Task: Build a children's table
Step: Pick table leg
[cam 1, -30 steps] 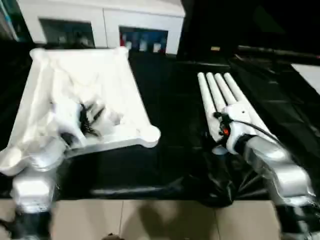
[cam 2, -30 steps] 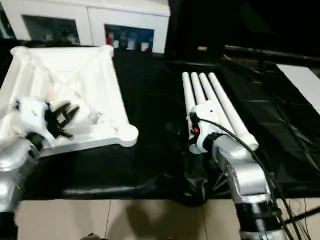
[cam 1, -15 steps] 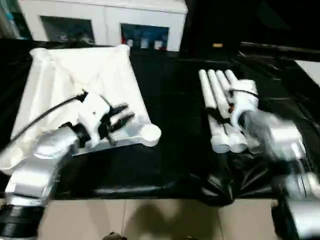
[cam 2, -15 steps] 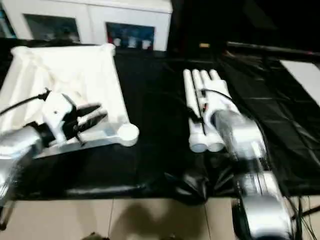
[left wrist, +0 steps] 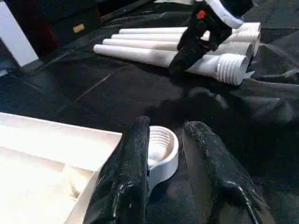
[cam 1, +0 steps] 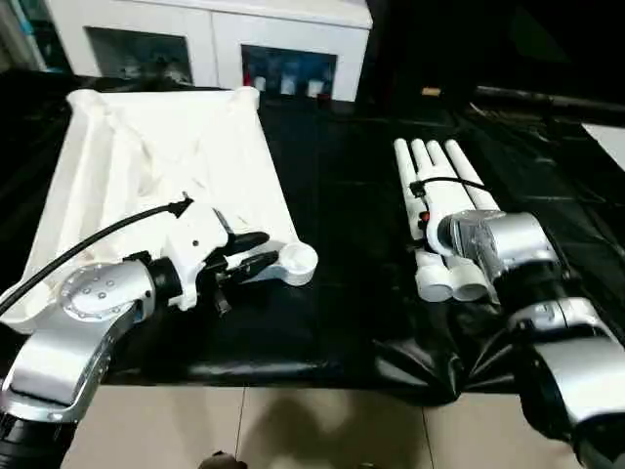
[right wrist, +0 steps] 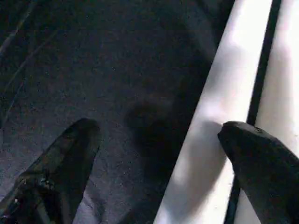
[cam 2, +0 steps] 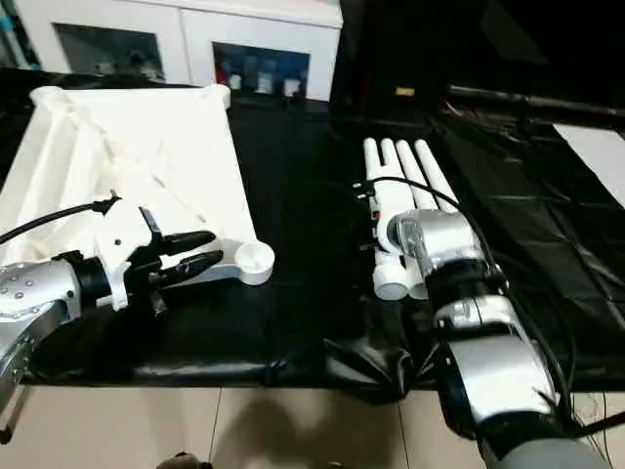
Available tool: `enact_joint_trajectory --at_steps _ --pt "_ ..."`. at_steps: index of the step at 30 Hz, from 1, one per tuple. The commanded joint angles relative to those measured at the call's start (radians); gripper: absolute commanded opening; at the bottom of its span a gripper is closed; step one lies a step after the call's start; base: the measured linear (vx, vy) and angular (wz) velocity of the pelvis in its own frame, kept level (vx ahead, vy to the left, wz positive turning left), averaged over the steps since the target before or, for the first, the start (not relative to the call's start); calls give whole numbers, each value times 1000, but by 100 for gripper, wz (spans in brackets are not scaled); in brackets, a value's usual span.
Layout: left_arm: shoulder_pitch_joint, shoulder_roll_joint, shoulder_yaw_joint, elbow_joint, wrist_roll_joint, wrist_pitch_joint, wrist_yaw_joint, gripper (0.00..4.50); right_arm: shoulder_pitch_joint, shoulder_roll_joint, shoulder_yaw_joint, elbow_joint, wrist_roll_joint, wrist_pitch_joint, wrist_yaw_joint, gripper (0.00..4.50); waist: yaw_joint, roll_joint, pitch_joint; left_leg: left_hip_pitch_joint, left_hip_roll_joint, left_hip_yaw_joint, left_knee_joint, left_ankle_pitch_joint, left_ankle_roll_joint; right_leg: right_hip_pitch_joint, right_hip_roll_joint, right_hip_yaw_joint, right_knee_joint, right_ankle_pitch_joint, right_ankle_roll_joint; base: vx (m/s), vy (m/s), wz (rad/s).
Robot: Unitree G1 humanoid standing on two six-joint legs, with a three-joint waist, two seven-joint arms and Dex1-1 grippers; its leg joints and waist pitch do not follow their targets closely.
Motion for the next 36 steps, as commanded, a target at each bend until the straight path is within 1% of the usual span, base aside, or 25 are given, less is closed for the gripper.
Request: enact_joint_trajectory --at_steps 1,5,6,7,10,11,12,16,17,18,20,22,24,27,29,31,32,33,34,36 --pt "3 4 -8 -23 -1 15 -6 140 -22 3 -1 15 -8 -5 16 450 1 9 -70 13 52 -11 -74 -29 -12 46 -72 50 -53 50 -247 0 0 0" --pt "-8 9 -8 -7 11 9 -6 140 -36 11 4 32 5 1 55 450 0 10 -70 14 52 -11 -74 -39 -12 45 -71 50 -54 44 -250 0 0 0" --pt "-9 10 -9 -6 12 9 -4 140 -41 16 0 40 14 3 67 450 0 11 -70 13 53 -11 -74 -40 -12 45 -71 50 -55 42 -250 0 0 0" --pt "-9 10 -10 -6 12 9 -3 140 -44 20 -3 45 21 7 77 450 0 15 -70 14 52 -11 -74 -40 -14 45 -71 50 -54 45 -252 0 0 0" --pt "-10 11 -14 -7 14 3 0 140 -45 34 -17 36 47 10 98 450 1 15 -70 14 54 -12 -75 -44 -17 45 -72 50 -54 49 -254 0 0 0" --pt "-10 11 -16 -10 15 3 1 140 -44 37 -26 20 54 -12 95 450 1 15 -71 14 54 -11 -74 -42 -18 45 -72 50 -53 56 -256 0 0 0" --pt "-10 11 -16 -10 16 2 2 140 -50 39 -42 10 64 -18 92 450 2 16 -71 16 54 -11 -75 -42 -19 45 -72 50 -53 56 -257 0 0 0" --pt "-7 14 -14 -13 17 1 0 140 -67 34 -64 -25 82 -42 113 450 3 17 -71 16 54 -11 -75 -44 -24 45 -69 49 -52 61 -253 0 0 0" --pt "-6 15 -14 -12 19 -1 -1 140 -75 30 -75 -41 89 -55 120 450 3 14 -72 15 53 -12 -75 -43 -21 46 -69 49 -51 65 -252 0 0 0" --pt "-5 16 -15 -11 20 -1 -1 140 -82 27 -84 -46 93 -68 117 450 3 14 -71 15 53 -12 -76 -45 -20 46 -70 49 -52 62 -251 0 0 0" --pt "-7 15 -16 -11 21 -1 -1 140 -105 13 -112 -35 90 -97 70 450 3 15 -71 17 53 -11 -75 -53 -25 44 -70 49 -53 41 -252 0 0 0" --pt "-8 14 -17 -10 22 0 -1 140 -113 7 -117 -23 85 -106 50 450 4 17 -71 18 52 -10 -74 -51 -27 41 -68 49 -53 43 -251 0 0 0" --pt "-9 9 -23 -9 22 0 -1 140 -118 -15 -99 33 51 -102 12 450 4 16 -70 17 51 -9 -74 -48 -30 41 -67 48 -53 47 -252 0 0 0" --pt "-4 10 -32 -11 23 -2 -7 140 -107 -29 -79 70 22 -75 2 450 5 14 -72 13 48 -9 -72 -43 -29 46 -67 49 -53 57 -251 0 0 0" --pt "-4 11 -34 -9 22 -2 -10 140 -104 -31 -78 81 19 -70 1 450 4 15 -73 12 49 -10 -72 -40 -28 48 -68 49 -52 60 -250 0 0 0" --pt "-4 12 -36 -9 22 -2 -12 140 -104 -33 -77 92 18 -67 3 450 3 12 -74 11 49 -10 -71 -39 -23 49 -68 49 -52 64 -253 0 0 0" --pt "-3 13 -38 -9 22 -1 -15 140 -103 -33 -76 102 18 -68 0 450 2 13 -74 9 49 -11 -70 -29 -18 49 -68 49 -50 75 -254 0 0 0" --pt "-3 17 -42 -7 24 -2 -19 140 -105 -32 -78 126 17 -76 -4 450 2 16 -74 10 49 -12 -70 -29 -18 49 -68 48 -49 75 -255 0 0 0" --pt "-2 18 -43 -7 24 -2 -21 140 -106 -32 -80 135 17 -79 -10 450 0 15 -74 12 50 -10 -69 -32 -17 47 -67 48 -50 75 -258 0 0 0" --pt "0 22 -46 -9 22 2 -28 140 -110 -29 -90 166 16 -93 -39 450 1 17 -74 12 50 -10 -69 -35 -19 46 -67 48 -50 72 -265 0 0 0"
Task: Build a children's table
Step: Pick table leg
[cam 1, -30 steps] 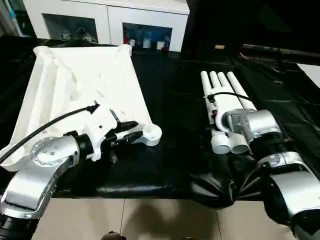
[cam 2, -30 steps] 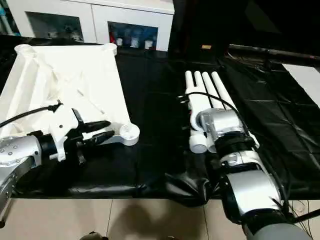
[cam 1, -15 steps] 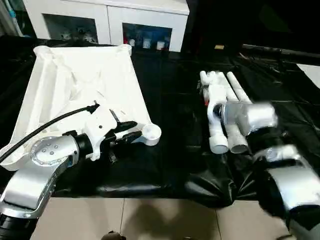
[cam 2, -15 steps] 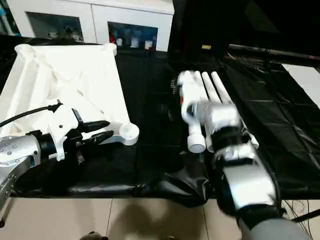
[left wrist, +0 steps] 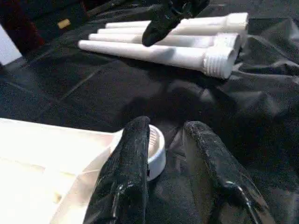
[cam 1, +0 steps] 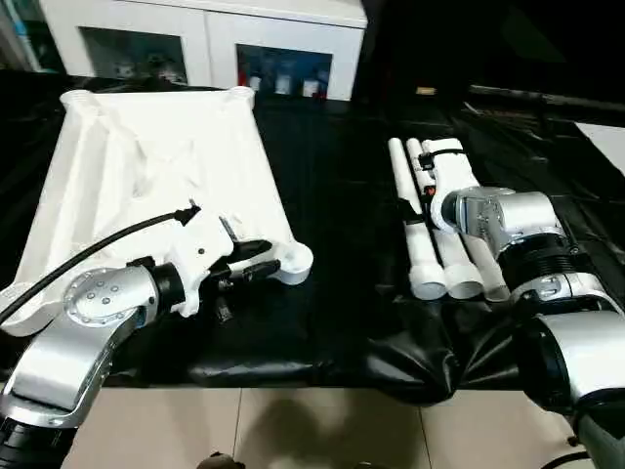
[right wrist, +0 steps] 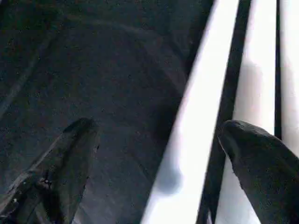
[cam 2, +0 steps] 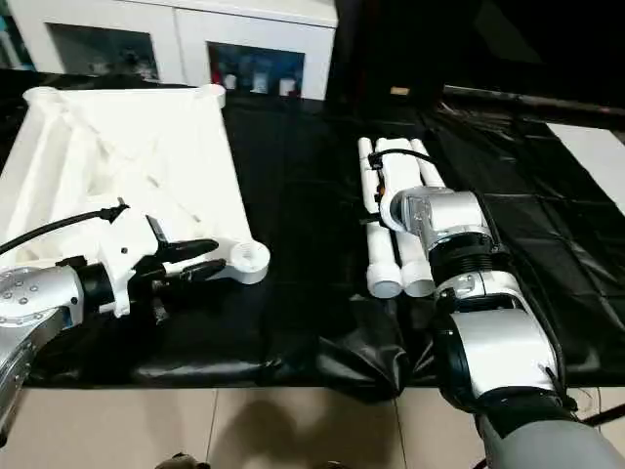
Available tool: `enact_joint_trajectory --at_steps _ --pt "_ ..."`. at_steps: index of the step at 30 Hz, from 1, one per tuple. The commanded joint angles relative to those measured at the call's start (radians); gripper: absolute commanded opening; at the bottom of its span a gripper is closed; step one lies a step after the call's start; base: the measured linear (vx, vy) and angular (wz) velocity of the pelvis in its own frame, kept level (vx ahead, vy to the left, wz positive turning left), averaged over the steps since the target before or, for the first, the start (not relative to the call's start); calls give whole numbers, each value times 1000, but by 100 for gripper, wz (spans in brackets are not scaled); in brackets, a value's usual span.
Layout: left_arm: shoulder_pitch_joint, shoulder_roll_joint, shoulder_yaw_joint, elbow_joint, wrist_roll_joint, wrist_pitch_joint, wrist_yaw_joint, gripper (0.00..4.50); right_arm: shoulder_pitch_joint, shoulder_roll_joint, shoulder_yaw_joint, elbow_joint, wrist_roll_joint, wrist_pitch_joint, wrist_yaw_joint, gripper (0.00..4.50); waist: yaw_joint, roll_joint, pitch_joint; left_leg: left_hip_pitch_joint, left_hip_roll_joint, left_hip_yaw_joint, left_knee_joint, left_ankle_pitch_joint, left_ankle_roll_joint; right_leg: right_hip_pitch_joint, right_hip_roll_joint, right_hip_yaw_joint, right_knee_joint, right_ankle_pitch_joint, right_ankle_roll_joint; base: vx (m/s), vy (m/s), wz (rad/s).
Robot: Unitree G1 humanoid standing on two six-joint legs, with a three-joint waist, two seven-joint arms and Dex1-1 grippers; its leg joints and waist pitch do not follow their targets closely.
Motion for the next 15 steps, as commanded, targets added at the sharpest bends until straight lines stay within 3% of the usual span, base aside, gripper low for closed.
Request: enact_joint_trajectory --at_steps 1,15 --pt "-4 9 -13 -4 7 2 -14 140 -6 -9 -12 32 -5 -12 -31 450 3 17 -75 13 45 -10 -69 -34 -15 49 -73 49 -51 74 -263 0 0 0" --pt "-6 18 -17 -7 4 5 -26 140 -14 24 -53 186 20 -34 -18 450 4 18 -74 13 46 -10 -69 -44 -11 48 -74 47 -50 70 -272 0 0 0"
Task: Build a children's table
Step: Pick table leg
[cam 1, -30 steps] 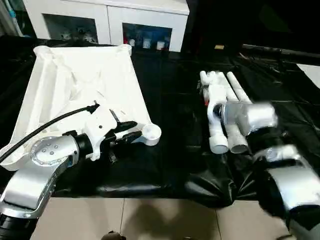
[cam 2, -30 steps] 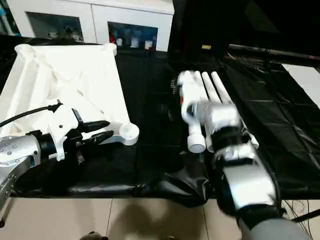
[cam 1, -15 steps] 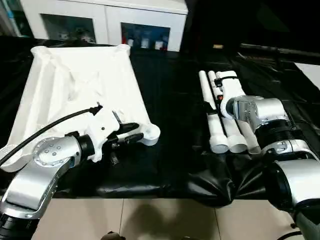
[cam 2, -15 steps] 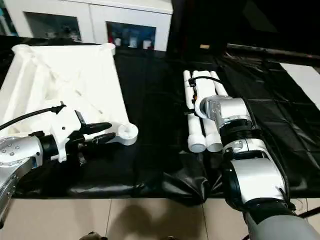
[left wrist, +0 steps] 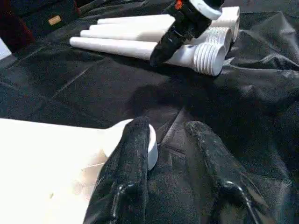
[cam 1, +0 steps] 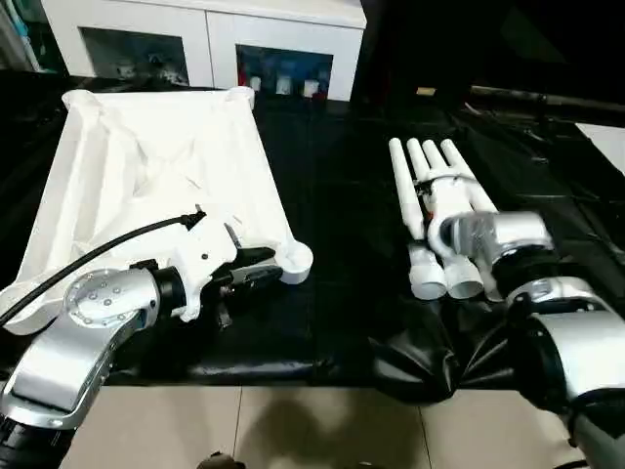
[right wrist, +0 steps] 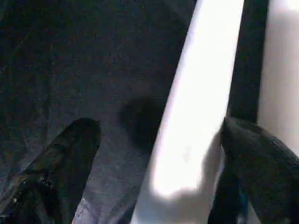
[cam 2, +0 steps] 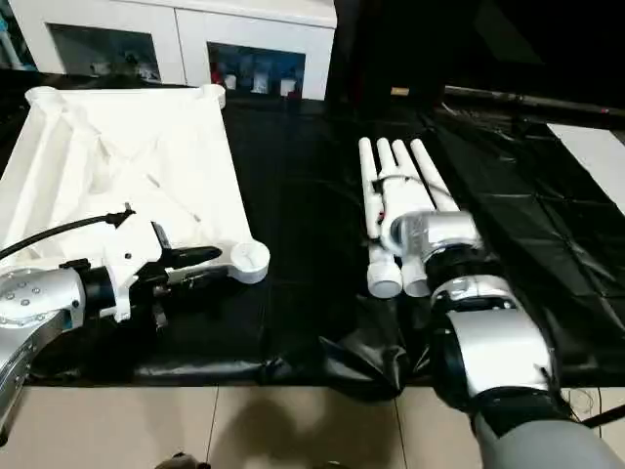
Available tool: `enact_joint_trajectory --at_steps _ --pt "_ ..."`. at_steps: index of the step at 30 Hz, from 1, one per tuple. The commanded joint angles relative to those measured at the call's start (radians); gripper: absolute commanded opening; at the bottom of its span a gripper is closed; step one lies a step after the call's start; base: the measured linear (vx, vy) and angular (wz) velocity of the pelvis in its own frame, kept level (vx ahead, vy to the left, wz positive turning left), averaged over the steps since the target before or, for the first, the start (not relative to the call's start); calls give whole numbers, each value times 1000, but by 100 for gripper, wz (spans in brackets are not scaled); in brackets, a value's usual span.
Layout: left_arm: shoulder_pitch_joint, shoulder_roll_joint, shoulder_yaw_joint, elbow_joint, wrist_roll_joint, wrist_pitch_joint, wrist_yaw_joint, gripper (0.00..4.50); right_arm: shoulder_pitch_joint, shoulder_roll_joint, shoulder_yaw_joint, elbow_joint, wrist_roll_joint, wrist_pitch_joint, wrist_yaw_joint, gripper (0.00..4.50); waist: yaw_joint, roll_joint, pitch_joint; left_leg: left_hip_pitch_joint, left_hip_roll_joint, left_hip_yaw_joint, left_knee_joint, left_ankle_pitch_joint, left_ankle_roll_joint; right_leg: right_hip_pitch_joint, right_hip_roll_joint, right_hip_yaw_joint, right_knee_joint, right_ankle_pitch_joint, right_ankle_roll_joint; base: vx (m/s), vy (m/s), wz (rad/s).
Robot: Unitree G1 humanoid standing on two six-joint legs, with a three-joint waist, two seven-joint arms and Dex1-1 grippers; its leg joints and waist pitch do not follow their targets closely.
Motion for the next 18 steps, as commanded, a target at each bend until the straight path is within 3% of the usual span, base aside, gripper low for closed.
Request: enact_joint_trajectory --at_steps 1,3,6,7,10,17,18 --pt "-6 6 -10 -7 4 5 -7 140 -12 -8 -11 15 7 -5 0 450 3 15 -75 14 46 -9 -69 -44 -11 49 -74 47 -50 65 -269 0 0 0" --pt "-6 2 -10 -8 1 8 -5 140 -11 -9 -16 33 2 -4 -2 450 3 7 -75 13 46 -8 -69 -41 -6 49 -74 48 -51 61 -267 0 0 0" --pt "-9 0 -11 2 1 4 -6 140 -10 -9 -20 49 -3 -8 -9 450 5 9 -75 13 46 -8 -68 -28 -1 49 -75 48 -50 60 -265 0 0 0" --pt "-10 0 -10 10 3 -1 -6 144 -9 -7 -25 57 -2 -9 -14 432 5 13 -75 12 46 -9 -68 -29 -1 48 -75 48 -50 60 -265 0 0 0" --pt "-15 0 -9 21 4 -7 -8 145 -7 -3 -38 69 7 -15 -22 421 5 11 -75 12 46 -8 -68 -36 -3 48 -75 48 -50 57 -262 0 0 0" --pt "-23 -24 -32 19 -8 4 -13 145 0 6 -43 90 12 -29 -29 346 6 9 -74 13 47 -8 -69 -45 -7 48 -77 47 -52 38 -259 0 0 0" --pt "-19 -23 -39 16 -10 10 -19 162 2 7 -46 92 13 -29 -27 337 6 8 -75 13 46 -8 -69 -43 -7 48 -76 47 -51 40 -258 0 0 0"
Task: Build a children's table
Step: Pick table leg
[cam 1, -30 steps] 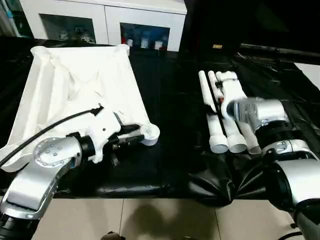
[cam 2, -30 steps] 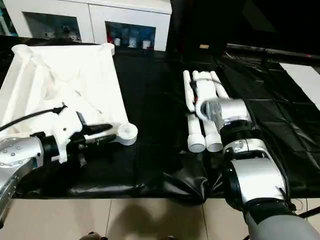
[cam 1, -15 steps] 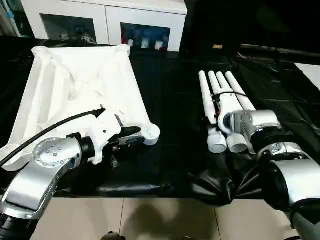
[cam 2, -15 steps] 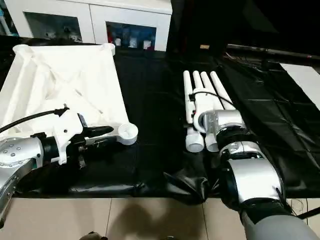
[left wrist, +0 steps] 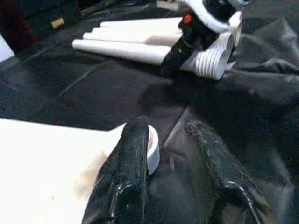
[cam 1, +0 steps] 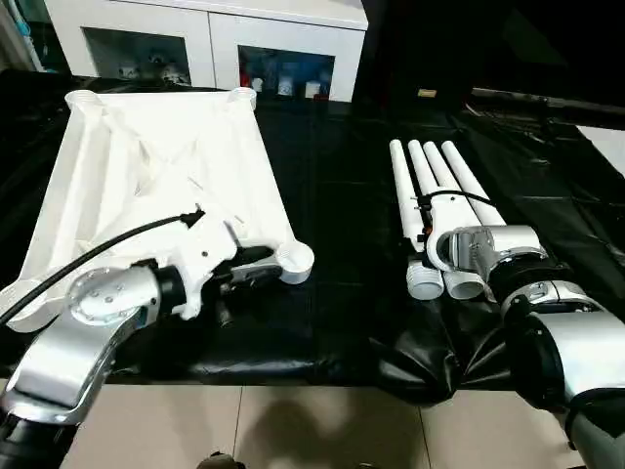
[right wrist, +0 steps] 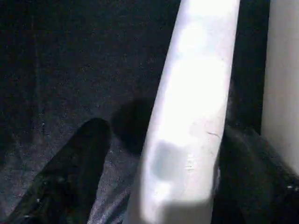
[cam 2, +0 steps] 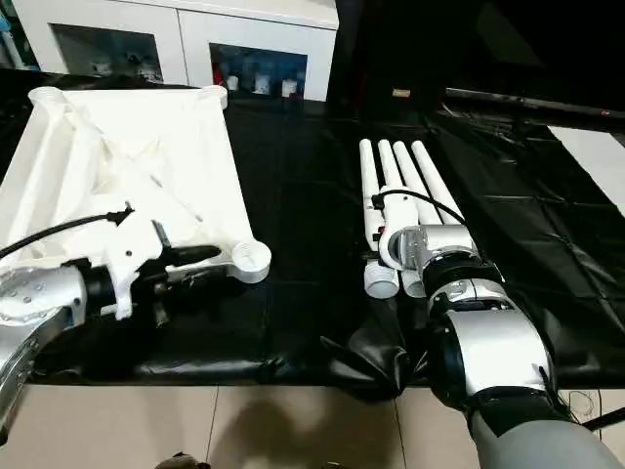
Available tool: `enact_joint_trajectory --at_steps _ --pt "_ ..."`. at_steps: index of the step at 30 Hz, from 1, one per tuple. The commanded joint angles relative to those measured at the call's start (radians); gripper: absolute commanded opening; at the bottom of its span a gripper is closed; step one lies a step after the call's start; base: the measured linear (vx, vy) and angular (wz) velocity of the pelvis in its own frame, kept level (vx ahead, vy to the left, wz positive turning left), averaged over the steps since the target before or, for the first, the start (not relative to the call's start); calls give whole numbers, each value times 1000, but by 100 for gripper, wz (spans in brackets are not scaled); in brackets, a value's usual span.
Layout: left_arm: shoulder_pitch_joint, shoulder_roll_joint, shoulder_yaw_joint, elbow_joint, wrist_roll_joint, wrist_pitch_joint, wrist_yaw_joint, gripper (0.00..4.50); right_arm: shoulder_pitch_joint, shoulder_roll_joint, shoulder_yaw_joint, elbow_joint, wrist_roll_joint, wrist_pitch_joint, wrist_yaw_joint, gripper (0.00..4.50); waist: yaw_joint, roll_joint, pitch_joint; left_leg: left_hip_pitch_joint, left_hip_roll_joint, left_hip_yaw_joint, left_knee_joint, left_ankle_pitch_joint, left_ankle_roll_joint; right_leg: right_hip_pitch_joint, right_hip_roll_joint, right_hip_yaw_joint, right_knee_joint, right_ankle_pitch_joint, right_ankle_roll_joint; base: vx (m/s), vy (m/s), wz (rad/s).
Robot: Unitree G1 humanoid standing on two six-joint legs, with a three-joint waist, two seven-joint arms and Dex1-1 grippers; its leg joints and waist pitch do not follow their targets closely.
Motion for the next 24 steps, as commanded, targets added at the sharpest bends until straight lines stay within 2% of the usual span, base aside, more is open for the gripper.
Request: enact_joint_trajectory --at_steps 1,3,4,6,7,8,10,11,12,13,14,15,16,17,19,20,21,22,23,24 --pt "4 -3 -30 -12 -5 18 -18 173 3 1 -10 21 12 -5 -1 334 4 12 -73 12 46 -9 -69 -42 -6 47 -76 47 -51 41 -257 0 0 0" --pt "4 -9 -32 -11 -13 35 -14 179 5 2 -16 22 12 -12 -4 325 4 12 -73 12 46 -9 -69 -41 -6 47 -76 47 -50 46 -257 0 0 0" --pt "6 -12 -34 -12 -14 36 -13 183 7 4 -21 22 14 -13 -6 312 4 17 -73 13 46 -9 -69 -43 -7 46 -76 47 -50 45 -257 0 0 0" --pt "7 -19 -36 -12 -7 31 -3 209 12 7 -33 25 20 -18 -15 294 3 15 -73 12 46 -9 -69 -47 -9 48 -76 48 -52 49 -258 0 0 0" --pt "6 -23 -34 -10 -4 36 8 218 14 9 -36 27 22 -19 -18 289 4 20 -74 12 46 -10 -69 -47 -10 48 -76 47 -51 53 -259 0 0 0" --pt "6 -25 -32 -8 -3 42 15 221 16 10 -37 28 22 -20 -20 281 3 17 -74 12 45 -10 -69 -46 -11 49 -75 47 -51 58 -260 0 0 0" --pt "4 -33 -25 -5 -4 52 27 237 16 12 -38 30 21 -23 -22 269 3 17 -75 12 45 -10 -68 -49 -10 49 -75 47 -51 59 -261 0 0 0" --pt "-1 -72 8 7 -16 64 81 237 15 14 -55 31 33 -30 -34 244 3 17 -74 12 46 -9 -69 -52 -12 49 -75 47 -51 62 -264 0 0 0" --pt "-2 -77 13 10 -15 64 90 259 14 15 -57 32 35 -31 -35 244 3 16 -73 11 47 -9 -69 -56 -14 50 -75 47 -52 59 -266 0 0 0" --pt "-12 -114 44 25 -7 62 157 263 13 20 -69 33 47 -35 -42 238 4 17 -74 11 47 -9 -69 -59 -15 50 -76 47 -52 61 -267 0 0 0" --pt "-12 -143 61 41 21 2 210 265 15 27 -67 32 48 -39 -40 232 4 15 -74 10 47 -11 -68 -66 -12 51 -76 47 -54 59 -266 0 0 0" --pt "-12 -143 61 41 21 2 210 273 15 27 -67 32 48 -39 -40 223 4 13 -74 8 46 -11 -69 -67 -9 54 -76 47 -55 56 -263 0 0 0" --pt "-16 -146 62 55 25 13 221 273 16 35 -77 29 60 -51 -37 223 5 19 -75 11 46 -12 -70 -70 -7 51 -76 46 -55 47 -257 0 0 0" --pt "-27 -153 62 85 40 26 242 298 18 51 -100 22 81 -75 -32 205 6 29 -74 12 46 -14 -70 -78 -9 50 -77 46 -54 39 -254 0 0 0" --pt "-33 -162 62 101 50 17 256 305 20 59 -112 15 90 -95 -36 192 4 26 -74 14 47 -12 -70 -86 -11 47 -75 46 -56 36 -254 0 0 0" --pt "-45 -169 63 107 42 68 266 305 24 66 -127 6 102 -124 -43 187 5 31 -76 16 49 -12 -70 -86 -17 47 -76 45 -54 44 -258 0 0 0" --pt "-69 -183 65 115 28 115 275 308 30 74 -146 -9 119 -158 -48 187 7 36 -77 18 50 -12 -69 -84 -21 45 -77 45 -52 53 -261 0 0 0" --pt "-87 -201 74 120 7 150 284 326 35 78 -158 -20 130 -179 -49 184 8 34 -77 19 48 -10 -69 -80 -23 45 -75 45 -52 69 -263 0 0 0" --pt "-126 -254 107 126 -49 181 301 339 54 88 -178 -62 149 -220 -32 183 8 44 -77 18 46 -11 -69 -79 -24 46 -74 44 -52 91 -270 0 0 0" --pt "-143 -277 124 130 -77 195 308 347 66 89 -173 -87 149 -228 -12 182 12 49 -77 20 46 -11 -68 -84 -27 46 -74 44 -52 98 -272 0 0 0"
